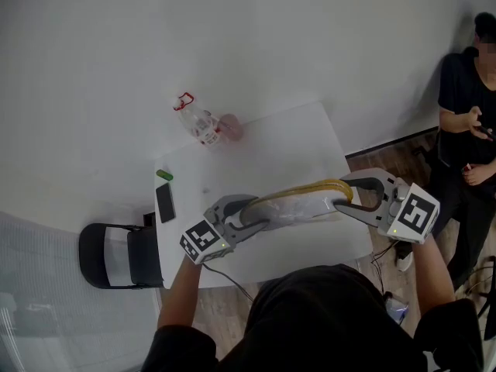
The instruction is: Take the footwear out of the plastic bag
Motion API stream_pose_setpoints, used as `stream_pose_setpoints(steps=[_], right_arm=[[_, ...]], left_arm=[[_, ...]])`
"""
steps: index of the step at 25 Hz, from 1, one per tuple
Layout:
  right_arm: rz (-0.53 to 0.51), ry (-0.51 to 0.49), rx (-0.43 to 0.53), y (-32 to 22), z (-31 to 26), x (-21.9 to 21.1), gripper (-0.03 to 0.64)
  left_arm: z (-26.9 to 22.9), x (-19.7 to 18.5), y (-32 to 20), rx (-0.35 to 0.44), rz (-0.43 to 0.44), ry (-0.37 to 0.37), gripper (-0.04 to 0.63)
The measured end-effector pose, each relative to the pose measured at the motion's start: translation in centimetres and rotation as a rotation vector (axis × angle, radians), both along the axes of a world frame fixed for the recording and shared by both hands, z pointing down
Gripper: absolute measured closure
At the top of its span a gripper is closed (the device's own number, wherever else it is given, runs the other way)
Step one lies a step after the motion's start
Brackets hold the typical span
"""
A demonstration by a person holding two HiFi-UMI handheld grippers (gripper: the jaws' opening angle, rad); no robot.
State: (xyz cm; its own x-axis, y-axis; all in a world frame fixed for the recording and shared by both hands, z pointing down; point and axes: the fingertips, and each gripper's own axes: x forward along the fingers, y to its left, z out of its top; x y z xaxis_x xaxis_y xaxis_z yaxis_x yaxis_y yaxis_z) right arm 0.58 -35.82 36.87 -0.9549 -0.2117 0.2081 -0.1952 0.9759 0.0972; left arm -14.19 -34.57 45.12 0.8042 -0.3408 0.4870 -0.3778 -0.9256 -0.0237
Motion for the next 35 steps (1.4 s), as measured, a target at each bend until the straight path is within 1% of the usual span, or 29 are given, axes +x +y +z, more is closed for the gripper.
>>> stream_pose_setpoints(steps=[2, 5, 7, 9, 10, 11, 13, 15, 16, 17, 18, 20, 21, 22, 24, 28, 35], right_arm=[[-0.032, -0.006, -0.034, 0.5, -0.2, -0.3, 0.467], [-0.094, 0.026, -0.074, 0.8, 0.5, -0.7, 0.482], [-0.098, 0.073, -0.084, 0.7, 1.4, -1.0, 0.482], [-0.108, 0.141, -0.088, 0.8, 2.4, -1.5, 0.483], [-0.112, 0.168, -0.083, 0.8, 2.7, -1.7, 0.493], [-0.111, 0.182, -0.074, 0.8, 2.9, -1.9, 0.52], [-0.103, 0.173, -0.062, 0.8, 2.6, -2.1, 0.535], [-0.097, 0.152, -0.054, 1.0, 2.0, -2.2, 0.54], [-0.095, 0.149, -0.049, 1.1, 1.7, -2.2, 0.54], [-0.094, 0.148, -0.046, 1.2, 1.6, -2.2, 0.541], [-0.095, 0.149, -0.042, 1.4, 1.4, -2.2, 0.543], [-0.118, 0.154, -0.022, 1.5, 1.1, -2.6, 0.545], [-0.134, 0.161, -0.005, 1.4, 0.9, -2.8, 0.545], [-0.149, 0.172, 0.015, 1.3, 0.7, -3.0, 0.545], [-0.171, 0.197, 0.056, 1.3, 0.7, -3.2, 0.546], [-0.173, 0.209, 0.071, 1.7, 0.8, -2.8, 0.546], [-0.175, 0.195, 0.073, 1.4, 0.5, -1.9, 0.546]], left_arm=[[-0.3, 0.2, -0.1, 0.018, 0.0, -0.001, 0.36], [-0.4, 0.4, -0.1, 0.032, 0.013, -0.02, 0.374], [-0.4, 0.8, 0.1, 0.037, 0.03, -0.033, 0.385], [-0.2, 1.0, 0.1, 0.043, 0.046, -0.042, 0.387], [-0.1, 1.0, 0.1, 0.044, 0.051, -0.045, 0.387], [0.1, 1.0, 0.1, 0.041, 0.055, -0.048, 0.388], [0.2, 1.0, 0.4, 0.023, 0.061, -0.038, 0.391], [0.0, 1.3, 0.9, -0.014, 0.073, -0.011, 0.388], [-0.1, 1.5, 1.1, -0.035, 0.081, -0.001, 0.36], [0.0, 1.6, 1.3, -0.049, 0.087, 0.0, 0.345], [0.0, 1.7, 1.4, -0.054, 0.091, -0.011, 0.345], [0.3, 1.4, 1.0, -0.038, 0.087, -0.062, 0.345], [0.4, 1.2, 0.7, -0.023, 0.081, -0.094, 0.356], [0.6, 1.0, 0.4, -0.012, 0.074, -0.119, 0.415], [0.9, 1.0, 0.4, -0.018, 0.063, -0.134, 0.441], [1.3, 1.4, 1.1, -0.037, 0.066, -0.112, 0.452], [1.2, 1.3, 1.1, -0.038, 0.06, -0.088, 0.457]])
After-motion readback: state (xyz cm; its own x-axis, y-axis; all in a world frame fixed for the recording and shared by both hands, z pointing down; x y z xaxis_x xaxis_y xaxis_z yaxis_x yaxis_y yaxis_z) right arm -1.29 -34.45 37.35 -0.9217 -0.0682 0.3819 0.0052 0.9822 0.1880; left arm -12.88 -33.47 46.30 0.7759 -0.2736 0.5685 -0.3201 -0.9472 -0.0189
